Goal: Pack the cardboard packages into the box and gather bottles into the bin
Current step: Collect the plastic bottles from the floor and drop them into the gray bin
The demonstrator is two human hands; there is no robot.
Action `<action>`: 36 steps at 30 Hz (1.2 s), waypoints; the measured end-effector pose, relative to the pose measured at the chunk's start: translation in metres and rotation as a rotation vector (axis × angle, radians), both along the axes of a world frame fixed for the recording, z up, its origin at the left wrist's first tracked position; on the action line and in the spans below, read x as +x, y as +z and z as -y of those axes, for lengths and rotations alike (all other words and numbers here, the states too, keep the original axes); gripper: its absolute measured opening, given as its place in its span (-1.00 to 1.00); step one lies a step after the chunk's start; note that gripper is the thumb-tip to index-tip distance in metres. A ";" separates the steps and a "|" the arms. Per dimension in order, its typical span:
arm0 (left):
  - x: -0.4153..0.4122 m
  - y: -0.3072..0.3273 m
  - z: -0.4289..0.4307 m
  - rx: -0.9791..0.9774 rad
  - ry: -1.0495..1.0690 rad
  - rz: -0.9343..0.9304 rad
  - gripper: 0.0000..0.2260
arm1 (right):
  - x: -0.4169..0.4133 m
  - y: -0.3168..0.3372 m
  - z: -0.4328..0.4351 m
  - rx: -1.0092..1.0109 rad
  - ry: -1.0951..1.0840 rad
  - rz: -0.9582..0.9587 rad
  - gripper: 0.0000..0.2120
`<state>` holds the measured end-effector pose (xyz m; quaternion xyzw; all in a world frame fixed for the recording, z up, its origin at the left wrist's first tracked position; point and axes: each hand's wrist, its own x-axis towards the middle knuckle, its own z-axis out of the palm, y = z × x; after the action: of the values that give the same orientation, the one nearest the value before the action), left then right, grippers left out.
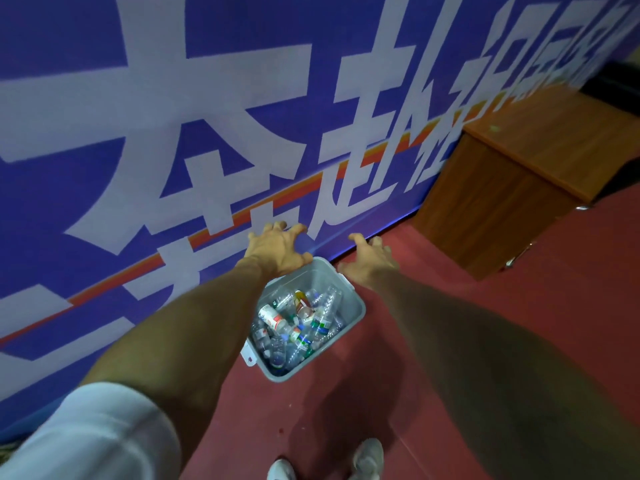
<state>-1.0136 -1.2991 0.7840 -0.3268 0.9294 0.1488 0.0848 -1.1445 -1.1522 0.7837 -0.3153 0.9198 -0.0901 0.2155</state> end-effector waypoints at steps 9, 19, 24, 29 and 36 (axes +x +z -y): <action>-0.062 0.040 -0.085 -0.024 -0.227 -0.052 -0.40 | -0.021 0.033 -0.111 -0.041 -0.249 -0.065 -0.34; -0.108 0.062 -0.325 -0.041 -0.649 -0.138 -0.38 | 0.003 0.064 -0.376 -0.034 -0.650 -0.100 -0.35; -0.084 0.067 -0.481 -0.026 -0.826 -0.168 -0.40 | 0.061 0.073 -0.534 -0.025 -0.834 -0.139 -0.34; -0.053 0.072 -0.639 -0.015 -1.041 -0.211 -0.41 | 0.138 0.079 -0.683 -0.020 -1.056 -0.168 -0.33; 0.006 0.075 -0.867 0.028 -1.453 -0.231 -0.41 | 0.272 0.068 -0.866 0.034 -1.435 -0.149 -0.32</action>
<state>-1.0071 -0.4326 0.8592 0.3903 0.9127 0.1005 0.0678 -0.8730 -0.2861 0.8514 0.3645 0.9138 -0.1734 0.0447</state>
